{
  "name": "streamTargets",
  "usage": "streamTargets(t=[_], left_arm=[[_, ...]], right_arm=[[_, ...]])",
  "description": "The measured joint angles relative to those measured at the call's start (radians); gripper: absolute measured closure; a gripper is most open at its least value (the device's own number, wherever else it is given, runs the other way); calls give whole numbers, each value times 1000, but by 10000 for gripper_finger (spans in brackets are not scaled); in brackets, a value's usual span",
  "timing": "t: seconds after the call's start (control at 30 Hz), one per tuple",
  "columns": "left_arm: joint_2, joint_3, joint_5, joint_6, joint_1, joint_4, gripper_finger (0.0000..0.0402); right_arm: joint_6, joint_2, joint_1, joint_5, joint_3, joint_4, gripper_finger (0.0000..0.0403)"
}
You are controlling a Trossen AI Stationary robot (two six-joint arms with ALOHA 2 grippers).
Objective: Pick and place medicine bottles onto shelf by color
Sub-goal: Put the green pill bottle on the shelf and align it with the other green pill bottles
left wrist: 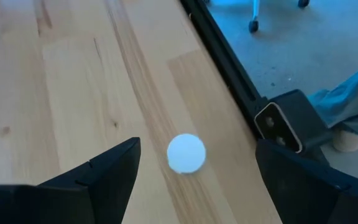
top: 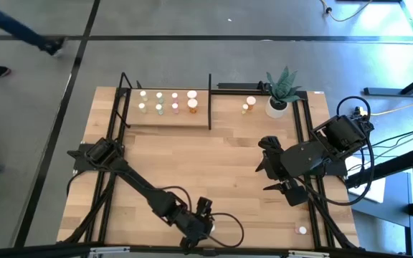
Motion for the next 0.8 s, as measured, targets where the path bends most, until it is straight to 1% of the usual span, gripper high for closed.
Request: streamTargets(t=[0.27,0.43,0.63,0.8], left_arm=[[0,0,-13,-24,0,1,89],[0,0,-65,-43,2,3,89],[29,-1,-60,-50,0,8,89],[49,-1,-61,-50,-6,47,90]], right_arm=[[-1,0,0,1,0,0,144],[2,0,0,1,0,0,144],[2,0,0,7,1,0,144],[4,0,0,19,1,0,144]])
